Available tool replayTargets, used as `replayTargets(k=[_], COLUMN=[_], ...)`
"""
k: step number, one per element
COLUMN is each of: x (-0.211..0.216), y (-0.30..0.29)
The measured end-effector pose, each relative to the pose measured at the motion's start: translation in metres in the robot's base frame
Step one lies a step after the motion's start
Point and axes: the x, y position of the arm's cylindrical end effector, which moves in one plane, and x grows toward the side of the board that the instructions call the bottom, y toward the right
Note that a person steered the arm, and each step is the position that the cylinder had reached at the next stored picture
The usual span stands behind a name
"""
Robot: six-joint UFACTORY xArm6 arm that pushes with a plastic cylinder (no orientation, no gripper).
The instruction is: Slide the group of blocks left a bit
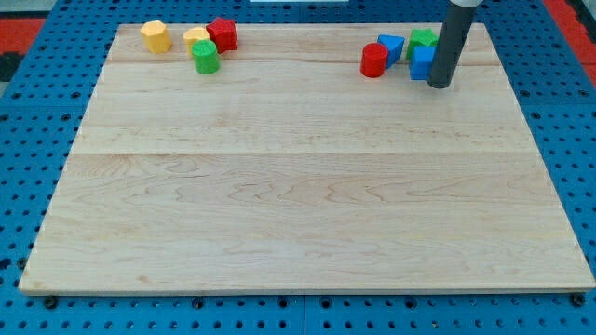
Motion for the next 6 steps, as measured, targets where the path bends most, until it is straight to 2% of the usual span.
replayTargets(k=[2, 3, 4, 5, 6], x=[0.0, -0.002, -0.001, -0.054, -0.106], y=[0.0, 0.019, 0.088, 0.128, 0.101])
